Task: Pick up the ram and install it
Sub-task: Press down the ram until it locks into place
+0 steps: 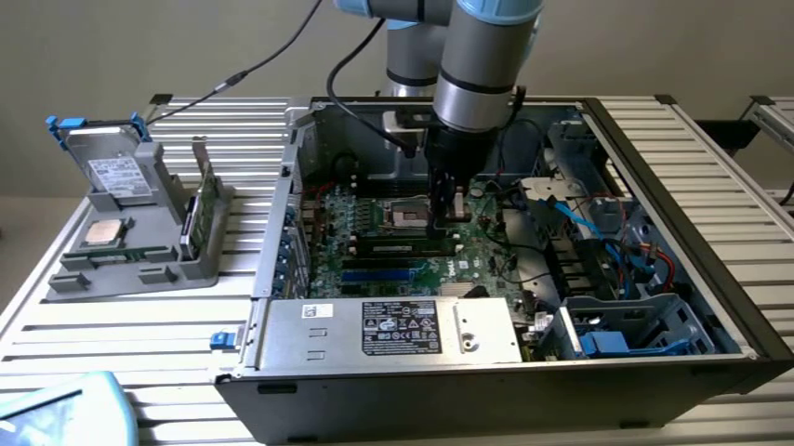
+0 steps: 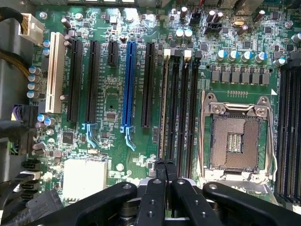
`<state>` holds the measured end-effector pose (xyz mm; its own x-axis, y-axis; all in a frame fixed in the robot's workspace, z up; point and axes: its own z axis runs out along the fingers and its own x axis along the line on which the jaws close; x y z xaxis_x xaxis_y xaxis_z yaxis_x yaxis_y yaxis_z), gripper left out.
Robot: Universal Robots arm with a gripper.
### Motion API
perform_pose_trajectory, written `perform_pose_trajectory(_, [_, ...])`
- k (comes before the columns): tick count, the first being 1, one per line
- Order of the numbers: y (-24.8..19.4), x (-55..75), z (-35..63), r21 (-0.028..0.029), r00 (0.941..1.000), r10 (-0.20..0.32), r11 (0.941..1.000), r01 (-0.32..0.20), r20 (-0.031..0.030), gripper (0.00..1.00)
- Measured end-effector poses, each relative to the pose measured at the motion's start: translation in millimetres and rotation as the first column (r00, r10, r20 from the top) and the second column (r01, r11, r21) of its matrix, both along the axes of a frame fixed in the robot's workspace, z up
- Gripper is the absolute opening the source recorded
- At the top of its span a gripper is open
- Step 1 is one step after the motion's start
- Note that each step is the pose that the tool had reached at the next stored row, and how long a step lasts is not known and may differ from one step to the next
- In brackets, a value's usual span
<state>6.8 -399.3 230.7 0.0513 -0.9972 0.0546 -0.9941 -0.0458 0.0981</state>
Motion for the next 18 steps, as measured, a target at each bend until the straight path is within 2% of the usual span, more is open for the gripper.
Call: perform_pose_trajectory(18, [0.3, -0.1, -8.3, -0.0009, 1.0, -0.006, 1.0, 0.006, -0.0003, 0.1])
